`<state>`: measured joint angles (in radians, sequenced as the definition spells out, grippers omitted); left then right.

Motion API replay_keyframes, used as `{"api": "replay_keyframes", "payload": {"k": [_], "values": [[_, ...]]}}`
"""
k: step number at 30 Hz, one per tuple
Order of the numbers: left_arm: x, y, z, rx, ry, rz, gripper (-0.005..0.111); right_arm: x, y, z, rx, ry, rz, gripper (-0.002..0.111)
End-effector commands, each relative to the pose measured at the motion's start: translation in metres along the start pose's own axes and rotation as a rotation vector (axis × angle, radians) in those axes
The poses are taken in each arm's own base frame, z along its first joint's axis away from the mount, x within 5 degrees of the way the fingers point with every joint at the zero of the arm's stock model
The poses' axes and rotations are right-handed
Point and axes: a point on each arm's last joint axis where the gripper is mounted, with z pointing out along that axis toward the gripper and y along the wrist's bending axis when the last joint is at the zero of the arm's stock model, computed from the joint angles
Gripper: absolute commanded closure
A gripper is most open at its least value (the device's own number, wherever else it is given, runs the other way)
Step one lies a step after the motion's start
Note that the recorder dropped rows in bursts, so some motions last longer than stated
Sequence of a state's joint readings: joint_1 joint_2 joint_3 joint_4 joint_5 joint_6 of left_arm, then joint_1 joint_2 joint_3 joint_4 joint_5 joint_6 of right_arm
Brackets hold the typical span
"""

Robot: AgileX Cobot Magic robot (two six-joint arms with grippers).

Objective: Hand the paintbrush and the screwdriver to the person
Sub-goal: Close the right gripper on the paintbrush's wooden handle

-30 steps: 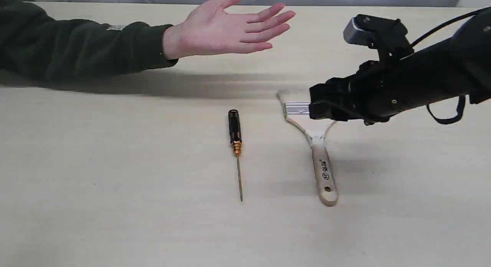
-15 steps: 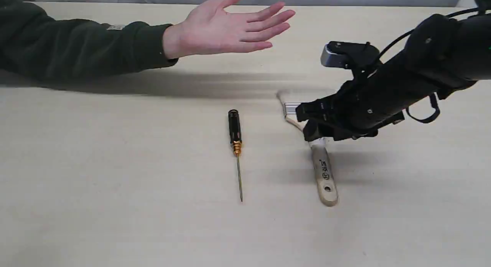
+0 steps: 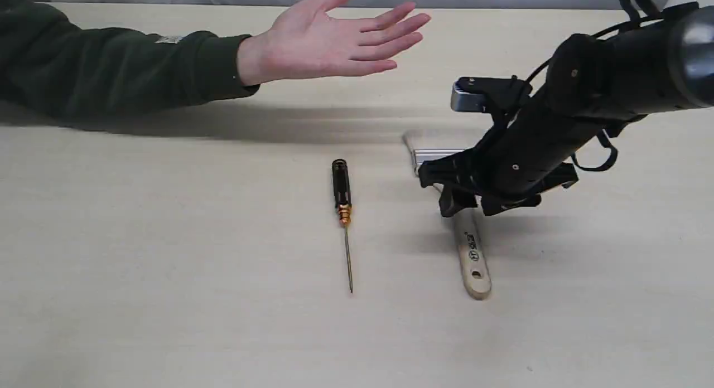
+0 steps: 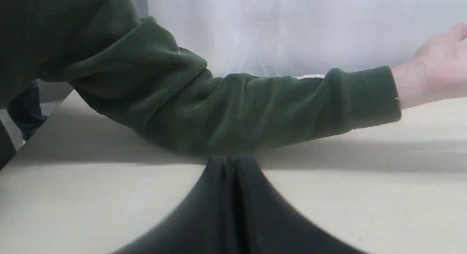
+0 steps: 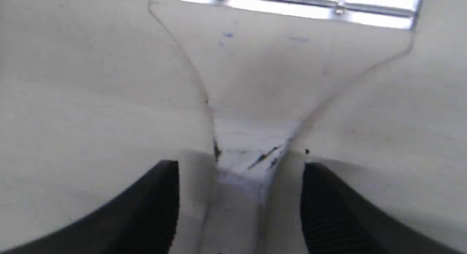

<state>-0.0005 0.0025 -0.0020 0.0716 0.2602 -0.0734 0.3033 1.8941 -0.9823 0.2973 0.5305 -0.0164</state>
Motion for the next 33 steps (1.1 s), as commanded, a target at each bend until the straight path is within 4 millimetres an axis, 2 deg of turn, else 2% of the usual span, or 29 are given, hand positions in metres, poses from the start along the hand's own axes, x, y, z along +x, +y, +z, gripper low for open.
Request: {"api": "replay_keyframes", "payload": {"k": [1,10,19,23,29,33], "values": [[0.0,0.0,0.0,0.008,-0.011,-0.003,0.107,-0.001,0.0,0.001,0.012,0.003,-0.008,0.055],[0.0,0.0,0.0,0.008,-0.011,-0.003,0.107,-0.008,0.0,0.014,0.024,0.06,0.004,0.057],[0.0,0.0,0.0,0.008,-0.011,-0.003,0.107,-0.009,-0.005,0.017,0.079,0.103,-0.055,0.092],[0.0,0.0,0.0,0.008,-0.011,-0.003,0.107,-0.009,-0.007,0.017,0.101,0.106,-0.088,0.104],[0.0,-0.001,0.0,0.008,-0.008,-0.006,0.107,-0.012,-0.009,0.015,0.114,0.077,-0.101,0.104],[0.0,-0.001,0.0,0.008,-0.01,-0.006,0.107,-0.015,-0.006,0.003,0.106,0.024,-0.105,0.104]]}}
